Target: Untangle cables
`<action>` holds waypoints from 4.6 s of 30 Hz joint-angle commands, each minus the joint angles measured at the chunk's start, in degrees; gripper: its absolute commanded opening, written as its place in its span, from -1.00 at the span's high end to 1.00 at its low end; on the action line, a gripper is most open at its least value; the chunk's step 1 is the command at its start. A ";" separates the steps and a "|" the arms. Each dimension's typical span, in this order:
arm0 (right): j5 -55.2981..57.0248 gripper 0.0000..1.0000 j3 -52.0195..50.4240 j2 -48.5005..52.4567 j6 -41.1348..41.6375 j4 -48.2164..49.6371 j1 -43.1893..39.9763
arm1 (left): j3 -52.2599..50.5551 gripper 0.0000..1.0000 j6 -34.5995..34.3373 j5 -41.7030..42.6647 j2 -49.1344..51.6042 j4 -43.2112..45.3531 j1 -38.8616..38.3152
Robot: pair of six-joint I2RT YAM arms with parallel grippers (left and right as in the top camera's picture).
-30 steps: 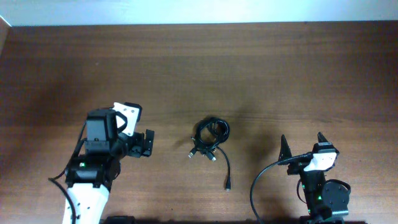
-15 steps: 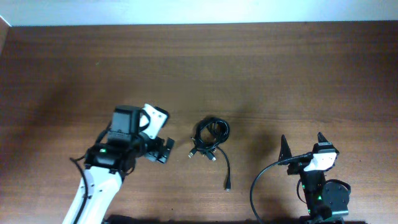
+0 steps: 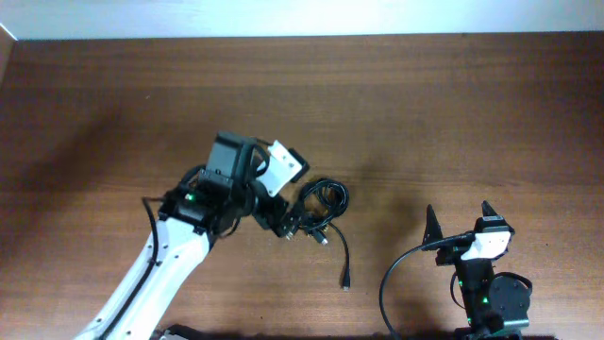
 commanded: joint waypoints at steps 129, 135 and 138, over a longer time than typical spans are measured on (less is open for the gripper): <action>-35.78 -0.15 53.64 44.59 16.15 -23.45 -0.42 | 23.76 1.00 -30.69 18.34 13.57 25.73 -12.55; -39.04 -0.15 53.64 44.54 16.15 -23.39 -0.44 | 23.76 1.00 -30.71 11.76 13.57 25.70 -12.55; -39.01 -0.15 53.64 44.13 16.15 -23.39 -0.44 | 23.76 1.00 -30.75 10.97 13.57 25.68 -12.48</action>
